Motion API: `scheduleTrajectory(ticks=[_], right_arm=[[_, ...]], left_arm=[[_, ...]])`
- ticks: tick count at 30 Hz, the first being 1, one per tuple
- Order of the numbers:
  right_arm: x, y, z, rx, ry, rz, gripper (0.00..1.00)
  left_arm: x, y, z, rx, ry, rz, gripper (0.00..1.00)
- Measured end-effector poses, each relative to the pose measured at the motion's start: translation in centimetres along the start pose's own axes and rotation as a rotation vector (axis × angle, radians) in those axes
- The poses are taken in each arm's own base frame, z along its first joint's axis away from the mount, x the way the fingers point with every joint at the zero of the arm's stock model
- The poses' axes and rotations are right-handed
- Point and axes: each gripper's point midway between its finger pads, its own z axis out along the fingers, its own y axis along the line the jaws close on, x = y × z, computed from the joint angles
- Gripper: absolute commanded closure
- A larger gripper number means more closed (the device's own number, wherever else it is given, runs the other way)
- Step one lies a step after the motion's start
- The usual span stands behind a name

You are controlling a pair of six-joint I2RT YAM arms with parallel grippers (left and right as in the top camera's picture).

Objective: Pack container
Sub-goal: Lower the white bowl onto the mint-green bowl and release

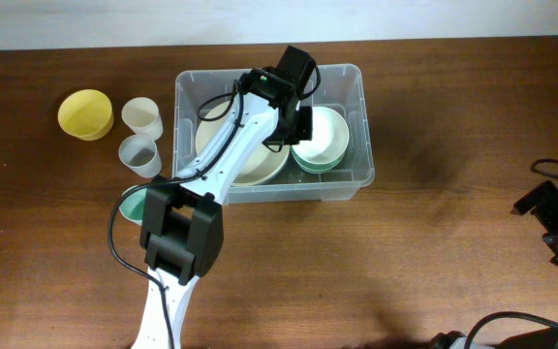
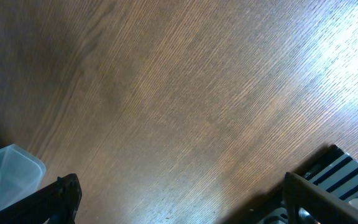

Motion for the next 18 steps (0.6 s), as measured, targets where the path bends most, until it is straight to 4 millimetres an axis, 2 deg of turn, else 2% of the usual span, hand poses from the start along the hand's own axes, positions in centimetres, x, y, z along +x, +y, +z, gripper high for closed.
scheduleTrajectory(ticks=[6, 10, 14, 18], right_arm=[[0.01, 0.00, 0.00, 0.000, 0.000, 0.000, 0.01], [0.00, 0.00, 0.00, 0.000, 0.000, 0.000, 0.01], [0.00, 0.00, 0.00, 0.000, 0.000, 0.000, 0.01], [0.00, 0.00, 0.00, 0.000, 0.000, 0.000, 0.01]], left_arm=[[0.00, 0.00, 0.00, 0.000, 0.000, 0.000, 0.94], [0.12, 0.06, 0.00, -0.002, 0.005, -0.001, 0.86], [0.14, 0.07, 0.00, -0.003, 0.006, -0.004, 0.85], [0.16, 0.04, 0.00, -0.003, 0.006, -0.003, 0.75]])
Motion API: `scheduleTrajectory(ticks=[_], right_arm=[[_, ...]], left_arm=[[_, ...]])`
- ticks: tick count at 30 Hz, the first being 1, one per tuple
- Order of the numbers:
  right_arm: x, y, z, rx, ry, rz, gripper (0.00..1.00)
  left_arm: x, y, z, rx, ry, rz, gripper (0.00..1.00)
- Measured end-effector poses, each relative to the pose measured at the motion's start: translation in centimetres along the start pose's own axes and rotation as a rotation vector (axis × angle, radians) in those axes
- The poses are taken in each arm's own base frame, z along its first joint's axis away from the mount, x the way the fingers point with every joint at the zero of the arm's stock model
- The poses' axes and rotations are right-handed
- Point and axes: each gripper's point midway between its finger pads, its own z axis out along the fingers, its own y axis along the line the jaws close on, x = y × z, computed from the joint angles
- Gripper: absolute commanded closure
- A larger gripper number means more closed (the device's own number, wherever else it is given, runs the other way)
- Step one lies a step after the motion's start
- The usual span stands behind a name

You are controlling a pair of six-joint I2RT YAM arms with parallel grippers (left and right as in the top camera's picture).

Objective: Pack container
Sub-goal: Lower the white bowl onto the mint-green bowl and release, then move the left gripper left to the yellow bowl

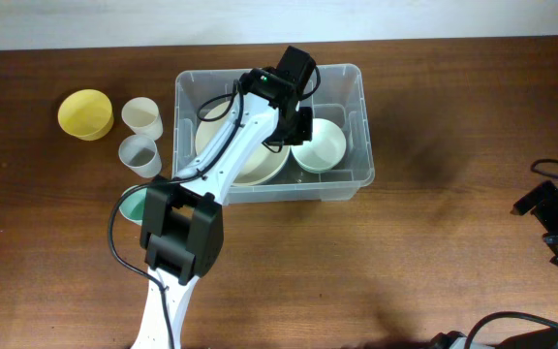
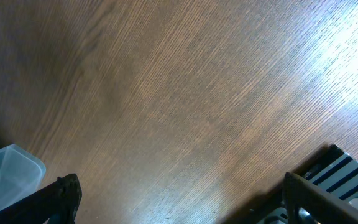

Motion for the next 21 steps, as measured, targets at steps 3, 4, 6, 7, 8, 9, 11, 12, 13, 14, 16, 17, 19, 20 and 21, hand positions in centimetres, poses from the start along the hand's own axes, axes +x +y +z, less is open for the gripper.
scheduleTrajectory(ticks=[3, 4, 6, 7, 8, 9, 11, 12, 13, 14, 16, 17, 19, 20, 21], right_arm=[[0.0, 0.0, 0.0, 0.000, 0.000, 0.000, 0.01], [0.0, 0.0, 0.0, 0.000, 0.000, 0.000, 0.01], [0.0, 0.0, 0.0, 0.000, 0.000, 0.000, 0.01], [0.0, 0.0, 0.0, 0.000, 0.000, 0.000, 0.01], [0.0, 0.0, 0.0, 0.000, 0.000, 0.000, 0.01], [0.0, 0.0, 0.0, 0.000, 0.000, 0.000, 0.01], [0.0, 0.0, 0.0, 0.000, 0.000, 0.000, 0.01], [0.0, 0.0, 0.0, 0.000, 0.001, 0.000, 0.01], [0.0, 0.0, 0.0, 0.000, 0.000, 0.000, 0.01], [0.0, 0.0, 0.0, 0.000, 0.000, 0.000, 0.01], [0.0, 0.0, 0.0, 0.000, 0.000, 0.000, 0.01], [0.0, 0.0, 0.0, 0.000, 0.000, 0.000, 0.01], [0.0, 0.0, 0.0, 0.000, 0.000, 0.000, 0.01], [0.0, 0.0, 0.0, 0.000, 0.000, 0.000, 0.01], [0.0, 0.0, 0.0, 0.000, 0.000, 0.000, 0.01]], left_arm=[[-0.2, -0.1, 0.0, 0.004, -0.009, -0.003, 0.66], [-0.4, -0.2, 0.0, 0.008, -0.016, -0.001, 0.63], [-0.7, -0.3, -0.2, 0.011, -0.028, 0.011, 0.58], [-0.9, -0.4, -0.4, 0.013, -0.033, 0.017, 0.56], [-1.3, -0.5, -0.9, 0.017, -0.045, 0.029, 0.53], [-1.6, -0.6, -1.3, 0.020, -0.053, 0.033, 0.50], [-3.0, -0.7, -3.1, 0.033, -0.095, 0.041, 0.39], [-3.7, -0.7, -4.4, 0.040, -0.114, 0.041, 0.33], [-4.7, -0.6, -6.0, 0.049, -0.147, 0.031, 0.27], [-5.7, -0.2, -7.6, 0.056, -0.181, 0.026, 0.20], [-7.6, 1.1, -11.3, 0.063, -0.255, -0.004, 0.00], [-8.3, 2.2, -13.0, 0.056, -0.285, -0.021, 0.01], [-9.2, 5.2, -15.8, 0.019, -0.332, -0.069, 0.01], [-9.6, 7.1, -17.0, -0.008, -0.351, -0.100, 0.00], [-9.8, 9.4, -18.0, -0.041, -0.364, -0.140, 0.01]])
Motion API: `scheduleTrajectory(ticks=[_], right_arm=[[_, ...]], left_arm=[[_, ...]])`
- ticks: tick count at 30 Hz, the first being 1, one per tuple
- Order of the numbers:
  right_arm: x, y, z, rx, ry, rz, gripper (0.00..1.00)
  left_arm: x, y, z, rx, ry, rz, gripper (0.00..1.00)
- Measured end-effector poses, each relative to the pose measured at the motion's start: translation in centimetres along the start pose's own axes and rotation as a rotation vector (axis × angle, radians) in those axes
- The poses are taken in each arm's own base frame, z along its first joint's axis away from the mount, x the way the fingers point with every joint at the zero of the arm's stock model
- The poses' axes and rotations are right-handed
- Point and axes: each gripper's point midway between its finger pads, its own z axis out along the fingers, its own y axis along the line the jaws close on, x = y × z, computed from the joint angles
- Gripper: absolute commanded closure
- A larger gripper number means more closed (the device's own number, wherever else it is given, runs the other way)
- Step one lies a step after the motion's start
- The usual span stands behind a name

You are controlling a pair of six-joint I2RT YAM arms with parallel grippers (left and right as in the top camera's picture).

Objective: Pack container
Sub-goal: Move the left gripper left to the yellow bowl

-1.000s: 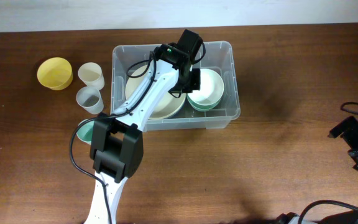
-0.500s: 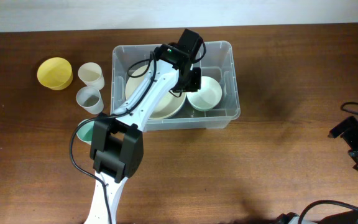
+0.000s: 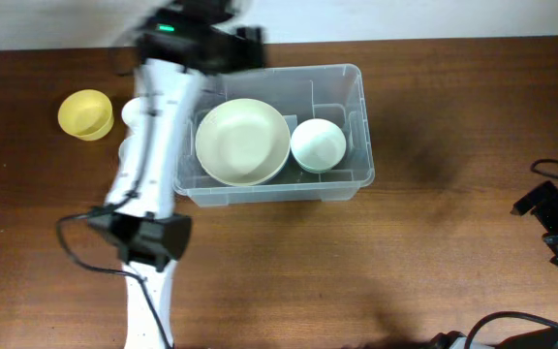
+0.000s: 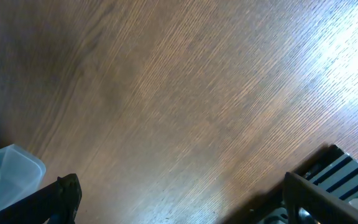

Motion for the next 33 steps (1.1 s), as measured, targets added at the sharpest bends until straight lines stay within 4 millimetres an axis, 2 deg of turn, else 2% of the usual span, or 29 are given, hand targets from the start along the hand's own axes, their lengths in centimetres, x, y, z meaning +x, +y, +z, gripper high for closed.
scheduleTrajectory(ticks=[2, 4, 8, 9, 10, 11, 14, 18, 24, 33], right_arm=[[0.0, 0.0, 0.0, 0.000, 0.000, 0.000, 0.01], [0.0, 0.0, 0.0, 0.000, 0.000, 0.000, 0.01], [0.0, 0.0, 0.0, 0.000, 0.000, 0.000, 0.01], [0.0, 0.0, 0.0, 0.000, 0.000, 0.000, 0.01], [0.0, 0.0, 0.0, 0.000, 0.000, 0.000, 0.01], [0.0, 0.0, 0.0, 0.000, 0.000, 0.000, 0.01], [0.0, 0.0, 0.0, 0.000, 0.000, 0.000, 0.01], [0.0, 0.0, 0.0, 0.000, 0.000, 0.000, 0.01], [0.0, 0.0, 0.0, 0.000, 0.000, 0.000, 0.01], [0.0, 0.0, 0.0, 0.000, 0.000, 0.000, 0.01]], left_arm=[[-1.4, 5.3, -1.0, -0.087, -0.019, -0.077, 0.00], [-1.6, 10.1, -1.5, -0.163, -0.001, -0.164, 0.01], [-2.0, 18.6, -2.7, -0.265, -0.009, -0.349, 0.01], [-2.1, 21.5, -3.2, -0.295, -0.020, -0.414, 0.01], [-2.1, 23.7, -3.5, -0.312, -0.026, -0.459, 0.01], [-2.1, 25.8, -3.6, -0.316, -0.031, -0.506, 0.01], [-0.9, 29.9, -3.7, -0.323, -0.005, -0.606, 0.01], [-0.4, 32.6, -2.3, -0.304, -0.001, -0.673, 0.01], [1.2, 33.6, 1.6, -0.289, 0.051, -0.736, 0.01], [5.0, 36.2, 6.9, -0.391, 0.162, -0.847, 0.01]])
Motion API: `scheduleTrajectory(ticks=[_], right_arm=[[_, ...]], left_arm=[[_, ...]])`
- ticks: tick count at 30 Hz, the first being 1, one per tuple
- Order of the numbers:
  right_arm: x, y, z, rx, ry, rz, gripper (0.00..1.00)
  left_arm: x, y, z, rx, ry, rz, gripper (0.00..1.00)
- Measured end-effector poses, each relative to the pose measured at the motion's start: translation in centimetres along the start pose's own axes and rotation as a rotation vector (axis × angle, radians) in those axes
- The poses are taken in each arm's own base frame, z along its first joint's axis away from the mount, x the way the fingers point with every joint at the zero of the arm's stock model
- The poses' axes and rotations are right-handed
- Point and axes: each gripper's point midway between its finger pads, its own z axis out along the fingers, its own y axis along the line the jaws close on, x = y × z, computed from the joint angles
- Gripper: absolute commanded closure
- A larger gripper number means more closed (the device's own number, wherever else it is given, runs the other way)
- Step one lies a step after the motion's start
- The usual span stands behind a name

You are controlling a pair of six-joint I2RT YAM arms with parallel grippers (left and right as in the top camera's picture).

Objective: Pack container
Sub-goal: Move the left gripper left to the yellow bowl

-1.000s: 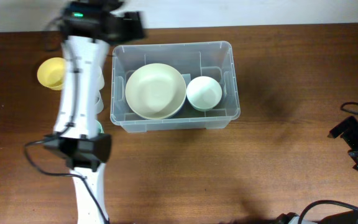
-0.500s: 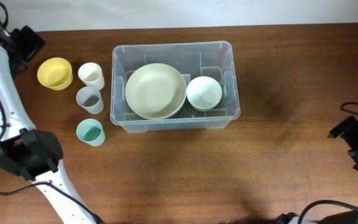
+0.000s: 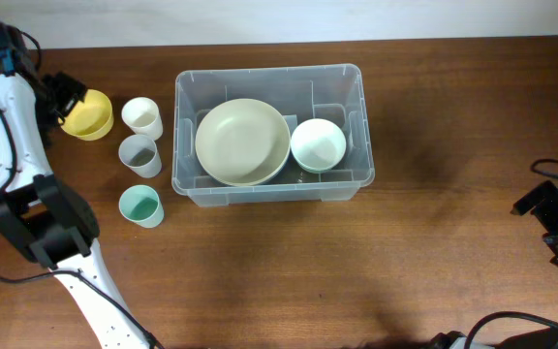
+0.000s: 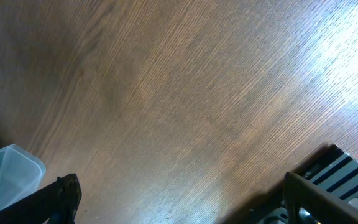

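The clear plastic container (image 3: 356, 174) stands mid-table. Inside it lie a wide cream bowl (image 3: 242, 142) and, to its right, a small white bowl (image 3: 318, 144). Left of the container are a yellow bowl (image 3: 89, 114), a white cup (image 3: 140, 115), a grey cup (image 3: 139, 154) and a teal cup (image 3: 140, 205). My left gripper (image 3: 62, 95) is at the yellow bowl's left rim; its jaws are too small to read. My right gripper (image 4: 182, 205) hovers open over bare wood, and a corner of the container (image 4: 5, 171) shows at its left.
The left arm (image 3: 13, 126) reaches from the front edge up the far left of the table. The right arm sits at the far right edge with its cable. Brown wooden tabletop (image 3: 453, 116) lies between container and right arm.
My left gripper has moved from behind the container's back left corner to the far left, at the yellow bowl. The teal cup is uncovered again. The right arm is still.
My left gripper was in the container with the small white bowl tilted beside the cream bowl. Then the bowl sat lower at the same spot. Later the bowl lay free and the gripper was behind the container; now it is by the yellow bowl.
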Motion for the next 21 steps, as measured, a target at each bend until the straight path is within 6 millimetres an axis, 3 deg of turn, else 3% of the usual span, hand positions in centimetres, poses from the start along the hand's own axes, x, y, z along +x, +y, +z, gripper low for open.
scheduleTrajectory(ticks=[7, 17, 21], right_arm=[[0.0, 0.0, 0.0, 0.000, 0.000, 0.000, 0.01], [0.0, 0.0, 0.0, 0.000, 0.000, 0.001, 0.01], [0.0, 0.0, 0.0, 0.000, 0.000, 0.000, 0.01]], left_arm=[[0.7, 1.3, 3.9, -0.076, 0.047, -0.027, 0.01], [0.4, 2.0, 4.7, -0.118, 0.028, -0.068, 0.01], [0.9, 2.8, 6.5, -0.149, 0.061, -0.074, 0.01]])
